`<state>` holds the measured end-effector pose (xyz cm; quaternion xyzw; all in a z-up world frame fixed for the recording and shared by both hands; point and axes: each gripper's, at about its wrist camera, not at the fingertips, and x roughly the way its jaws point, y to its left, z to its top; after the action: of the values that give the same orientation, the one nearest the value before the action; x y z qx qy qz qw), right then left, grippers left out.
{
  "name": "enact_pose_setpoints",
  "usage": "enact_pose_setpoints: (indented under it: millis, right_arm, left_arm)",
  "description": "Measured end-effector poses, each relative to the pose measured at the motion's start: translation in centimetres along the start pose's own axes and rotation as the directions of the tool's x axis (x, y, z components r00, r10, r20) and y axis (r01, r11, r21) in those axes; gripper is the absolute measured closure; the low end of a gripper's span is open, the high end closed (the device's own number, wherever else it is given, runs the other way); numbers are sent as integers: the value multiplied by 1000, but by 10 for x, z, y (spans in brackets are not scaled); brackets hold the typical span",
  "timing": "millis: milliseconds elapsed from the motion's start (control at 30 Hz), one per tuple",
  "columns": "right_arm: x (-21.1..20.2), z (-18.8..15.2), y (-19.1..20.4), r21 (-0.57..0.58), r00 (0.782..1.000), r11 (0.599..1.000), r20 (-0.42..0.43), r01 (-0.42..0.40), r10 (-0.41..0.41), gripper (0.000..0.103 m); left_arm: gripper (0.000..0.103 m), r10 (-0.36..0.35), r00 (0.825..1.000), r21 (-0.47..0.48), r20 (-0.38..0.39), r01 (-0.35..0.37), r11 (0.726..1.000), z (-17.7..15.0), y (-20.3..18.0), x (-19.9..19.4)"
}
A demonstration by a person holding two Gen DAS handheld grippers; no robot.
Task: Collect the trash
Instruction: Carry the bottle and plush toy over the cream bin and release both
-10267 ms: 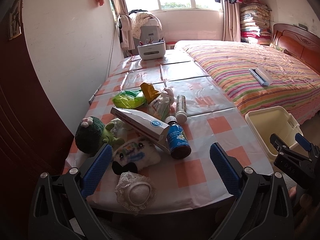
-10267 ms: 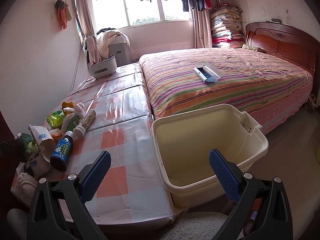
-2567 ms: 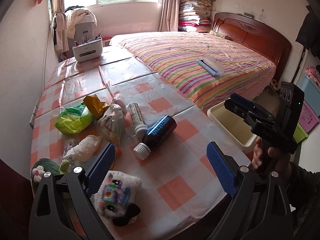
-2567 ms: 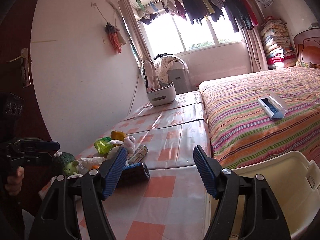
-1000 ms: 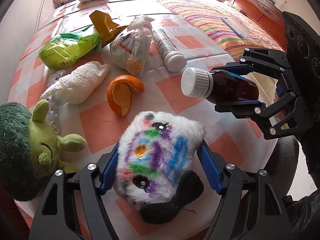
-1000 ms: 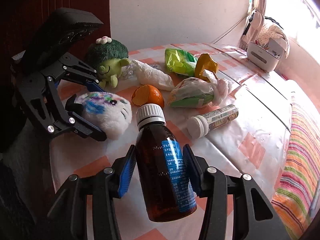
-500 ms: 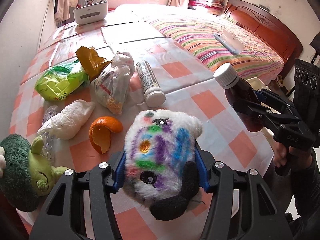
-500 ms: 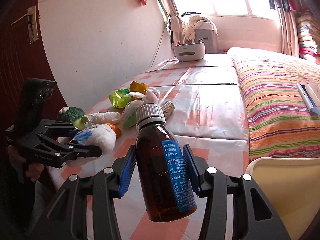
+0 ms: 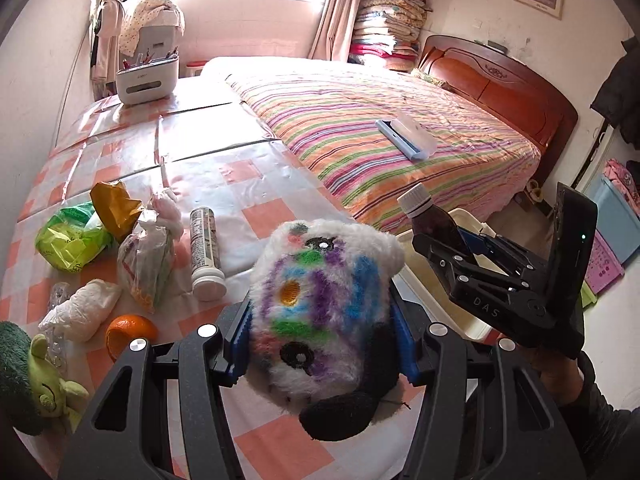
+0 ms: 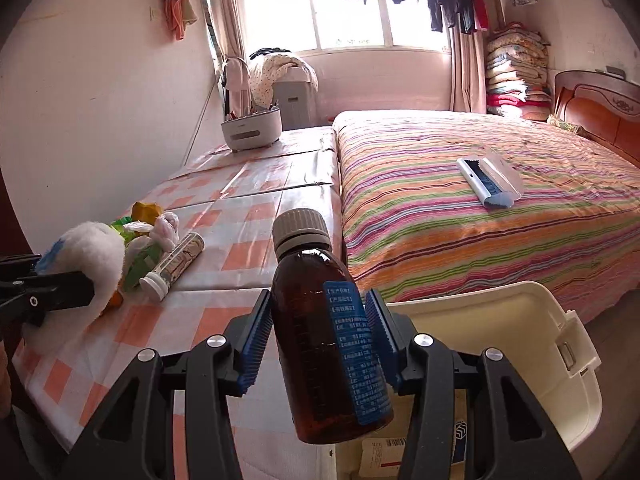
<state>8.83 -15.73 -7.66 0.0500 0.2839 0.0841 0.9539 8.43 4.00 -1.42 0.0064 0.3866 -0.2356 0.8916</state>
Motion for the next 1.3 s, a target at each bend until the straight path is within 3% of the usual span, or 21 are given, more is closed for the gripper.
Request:
enact_pose_setpoints:
  millis: [200, 633, 967, 1300]
  right_arm:
    - [-10, 0, -20, 57, 997, 996, 27, 72, -74, 57]
    - [-25, -4, -43, 113, 989, 985, 51, 131, -137, 57]
    - [-33, -8, -61, 181, 982, 969, 54, 170, -183, 57]
    - [-40, -11, -85, 312, 963, 919, 46, 239, -266, 57]
  left_arm:
    - [48, -31, 1000, -4, -5, 30, 1000, 7, -21, 14]
    - [48, -85, 996, 43, -20, 86, 995, 12, -59, 30]
    - [48, -73, 997, 35, -3, 73, 997, 12, -79, 46]
    - [48, -98, 995, -11, -11, 98, 995, 15, -90, 66]
